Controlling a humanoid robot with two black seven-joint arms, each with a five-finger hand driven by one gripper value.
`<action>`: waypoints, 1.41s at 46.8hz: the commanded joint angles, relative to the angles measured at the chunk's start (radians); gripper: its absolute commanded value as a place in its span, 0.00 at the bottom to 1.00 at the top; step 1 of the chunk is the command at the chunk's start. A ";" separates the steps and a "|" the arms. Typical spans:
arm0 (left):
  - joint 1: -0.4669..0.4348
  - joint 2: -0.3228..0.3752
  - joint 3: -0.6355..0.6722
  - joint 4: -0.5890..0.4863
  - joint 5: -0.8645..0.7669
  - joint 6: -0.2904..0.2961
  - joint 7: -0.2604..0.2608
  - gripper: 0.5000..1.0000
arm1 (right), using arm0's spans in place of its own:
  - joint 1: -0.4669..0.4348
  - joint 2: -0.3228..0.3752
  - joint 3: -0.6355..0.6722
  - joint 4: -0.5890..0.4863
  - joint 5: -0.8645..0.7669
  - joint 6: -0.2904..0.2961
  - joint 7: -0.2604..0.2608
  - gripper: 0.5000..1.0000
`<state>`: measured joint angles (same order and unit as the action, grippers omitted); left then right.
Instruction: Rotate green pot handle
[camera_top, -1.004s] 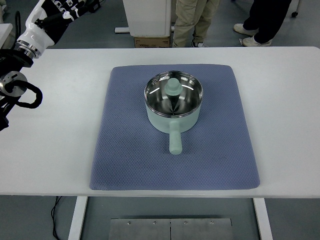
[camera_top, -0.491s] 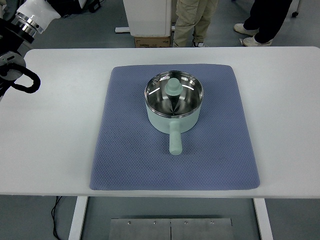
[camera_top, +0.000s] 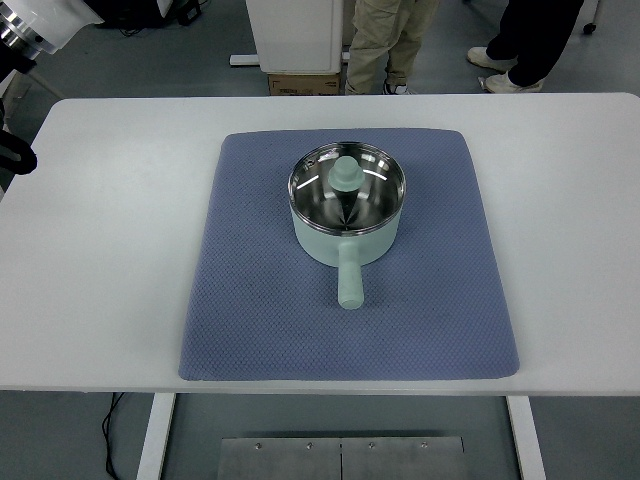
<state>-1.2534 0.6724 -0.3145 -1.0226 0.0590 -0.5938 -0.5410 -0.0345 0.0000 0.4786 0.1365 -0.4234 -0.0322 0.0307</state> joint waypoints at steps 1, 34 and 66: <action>-0.004 0.006 0.000 -0.002 0.012 0.000 0.001 1.00 | 0.001 0.000 0.000 0.000 0.000 0.000 0.000 1.00; -0.147 0.032 0.003 -0.255 0.554 -0.014 -0.037 1.00 | 0.001 0.000 0.000 0.002 0.000 0.000 0.000 1.00; -0.222 -0.051 0.063 -0.369 0.906 -0.017 0.113 1.00 | 0.001 0.000 0.000 0.000 0.000 0.000 0.000 1.00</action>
<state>-1.4709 0.6320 -0.2588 -1.3908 0.9437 -0.6110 -0.4283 -0.0342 0.0000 0.4786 0.1364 -0.4234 -0.0322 0.0303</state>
